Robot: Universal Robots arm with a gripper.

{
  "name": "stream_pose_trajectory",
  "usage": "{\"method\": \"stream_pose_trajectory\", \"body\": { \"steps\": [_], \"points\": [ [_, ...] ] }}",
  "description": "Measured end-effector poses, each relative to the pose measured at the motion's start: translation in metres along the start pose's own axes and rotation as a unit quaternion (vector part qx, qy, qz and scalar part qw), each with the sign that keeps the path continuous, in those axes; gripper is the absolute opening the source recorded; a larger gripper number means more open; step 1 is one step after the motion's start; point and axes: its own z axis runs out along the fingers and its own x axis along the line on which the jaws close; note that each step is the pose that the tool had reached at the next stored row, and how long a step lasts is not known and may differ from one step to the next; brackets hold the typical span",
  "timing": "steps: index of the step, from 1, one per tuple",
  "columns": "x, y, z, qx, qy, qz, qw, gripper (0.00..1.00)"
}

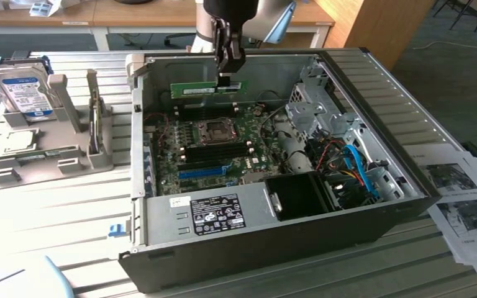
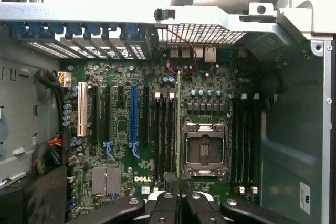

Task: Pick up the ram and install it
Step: 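Pick up the ram and move it above insertion slot, then insert the ram into the slot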

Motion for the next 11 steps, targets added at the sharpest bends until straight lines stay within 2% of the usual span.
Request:
{"method": "stream_pose_trajectory", "body": {
  "steps": [7, 11],
  "points": [
    [0.0000, -0.0101, -0.0001, -0.0003, 0.0001, 0.000, 1.0000, 0.11],
    [0.0000, -0.0102, 0.0000, -0.0003, 0.0001, 0.000, 1.0000, 0.11]
  ]
}}
